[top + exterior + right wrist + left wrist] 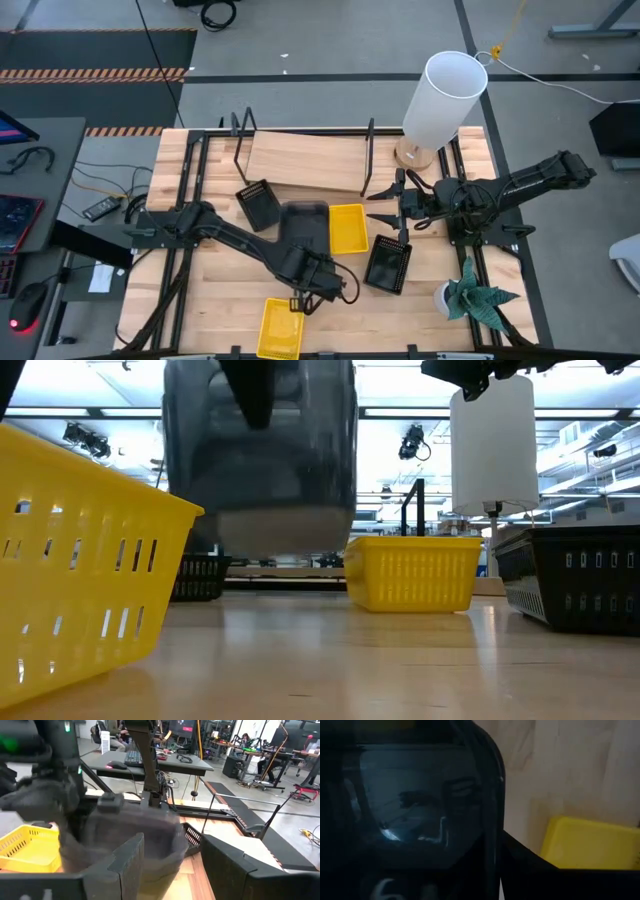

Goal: Stack baskets on shelf by color
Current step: Put the stacked gray bins on the shelf

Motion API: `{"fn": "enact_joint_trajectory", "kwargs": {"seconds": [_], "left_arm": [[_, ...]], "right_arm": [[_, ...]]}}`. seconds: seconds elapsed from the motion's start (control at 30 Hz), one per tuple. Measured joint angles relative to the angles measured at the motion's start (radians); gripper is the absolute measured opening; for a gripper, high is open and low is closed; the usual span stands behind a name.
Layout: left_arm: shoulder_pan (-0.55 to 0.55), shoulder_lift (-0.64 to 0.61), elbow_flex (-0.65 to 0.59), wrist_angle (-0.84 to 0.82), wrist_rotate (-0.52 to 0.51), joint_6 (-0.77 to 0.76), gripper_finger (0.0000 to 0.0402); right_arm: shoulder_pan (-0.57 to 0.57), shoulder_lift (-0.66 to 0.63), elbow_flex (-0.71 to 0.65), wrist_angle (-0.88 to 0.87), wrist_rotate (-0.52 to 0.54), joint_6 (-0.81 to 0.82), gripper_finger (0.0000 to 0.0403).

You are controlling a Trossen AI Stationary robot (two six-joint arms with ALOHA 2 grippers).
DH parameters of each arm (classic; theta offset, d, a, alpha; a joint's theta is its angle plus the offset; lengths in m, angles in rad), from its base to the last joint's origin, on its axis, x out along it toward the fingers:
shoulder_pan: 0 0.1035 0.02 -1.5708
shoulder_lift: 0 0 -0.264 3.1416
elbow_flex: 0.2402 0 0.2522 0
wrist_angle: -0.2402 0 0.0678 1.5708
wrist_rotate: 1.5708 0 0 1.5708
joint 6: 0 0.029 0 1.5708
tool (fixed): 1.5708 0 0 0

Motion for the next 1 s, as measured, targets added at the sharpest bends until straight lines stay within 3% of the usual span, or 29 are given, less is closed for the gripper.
{"fn": "enact_joint_trajectory", "kwargs": {"seconds": [0.2, 0.37, 0.63, 1.0], "left_arm": [[0.014, -0.021, 0.034, -0.103, -0.066, 0.062, 0.0017], [0.058, -0.087, -0.03, -0.099, -0.084, 0.101, 0.0017], [0.17, -0.246, -0.277, -0.012, -0.117, 0.168, 0.0017], [0.396, -0.447, -0.629, 0.19, -0.107, 0.372, 0.0017]], "right_arm": [[0.0, 0.0, 0.0, -0.004, 0.0, 0.0, 0.0199], [0.0, 0.0, 0.0, -0.005, 0.0, -0.001, 0.0199], [0.0, 0.0, 0.0, -0.011, 0.0, 0.0, 0.0199], [0.0, 0.0, 0.0, -0.012, 0.0, 0.003, 0.0199]]}}
